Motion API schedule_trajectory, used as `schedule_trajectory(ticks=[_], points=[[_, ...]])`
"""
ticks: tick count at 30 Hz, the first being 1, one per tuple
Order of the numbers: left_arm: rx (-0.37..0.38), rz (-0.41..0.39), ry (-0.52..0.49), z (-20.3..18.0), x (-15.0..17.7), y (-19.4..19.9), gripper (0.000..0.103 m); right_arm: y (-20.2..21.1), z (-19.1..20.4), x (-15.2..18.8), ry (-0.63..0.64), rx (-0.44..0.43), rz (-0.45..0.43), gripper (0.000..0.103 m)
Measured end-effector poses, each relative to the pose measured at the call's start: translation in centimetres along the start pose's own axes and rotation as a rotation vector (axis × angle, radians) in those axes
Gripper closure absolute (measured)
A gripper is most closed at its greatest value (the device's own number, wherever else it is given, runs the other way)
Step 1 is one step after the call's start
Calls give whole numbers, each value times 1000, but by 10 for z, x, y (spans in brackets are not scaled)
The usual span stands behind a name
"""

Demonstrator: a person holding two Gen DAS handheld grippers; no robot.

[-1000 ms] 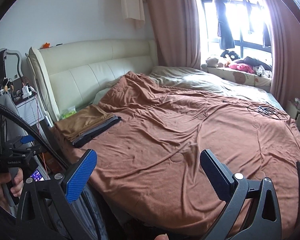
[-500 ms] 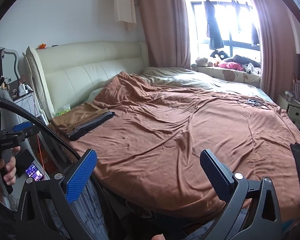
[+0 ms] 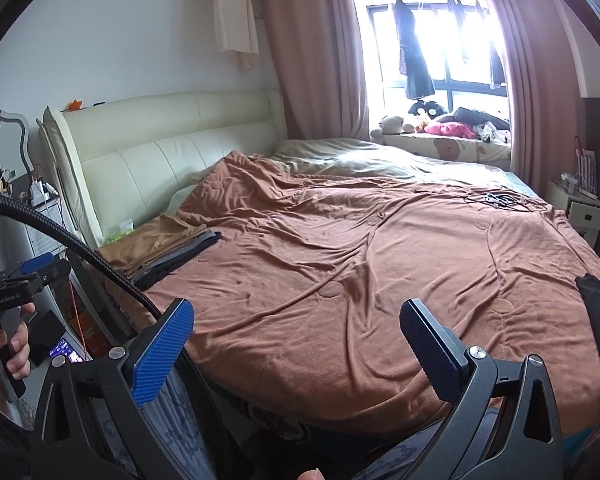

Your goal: Fold small clothes

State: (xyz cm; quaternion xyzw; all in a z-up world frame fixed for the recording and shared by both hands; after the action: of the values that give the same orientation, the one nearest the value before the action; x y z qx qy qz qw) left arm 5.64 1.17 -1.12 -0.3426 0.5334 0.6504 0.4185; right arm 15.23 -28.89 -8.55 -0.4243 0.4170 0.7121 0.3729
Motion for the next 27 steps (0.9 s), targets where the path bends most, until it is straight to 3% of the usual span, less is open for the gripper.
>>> schedule_trajectory(ticks=[27], points=[[-5, -33, 9, -2, -5, 20, 1, 8, -11, 0, -14, -4, -5, 0]])
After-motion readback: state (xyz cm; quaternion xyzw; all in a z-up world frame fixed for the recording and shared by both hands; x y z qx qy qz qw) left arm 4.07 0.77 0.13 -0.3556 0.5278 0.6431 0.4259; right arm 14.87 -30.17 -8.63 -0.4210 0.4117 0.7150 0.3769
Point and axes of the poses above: each gripper's, at about its wrist camera, not at the fingertips, and y roughly against the way its jaws point, z to its left, x to its underside, the point moved 4 cm from there along -y, roughly the way its jaws point, and after that the axes turned 15 degrees about -y, right-handed, at the moved point
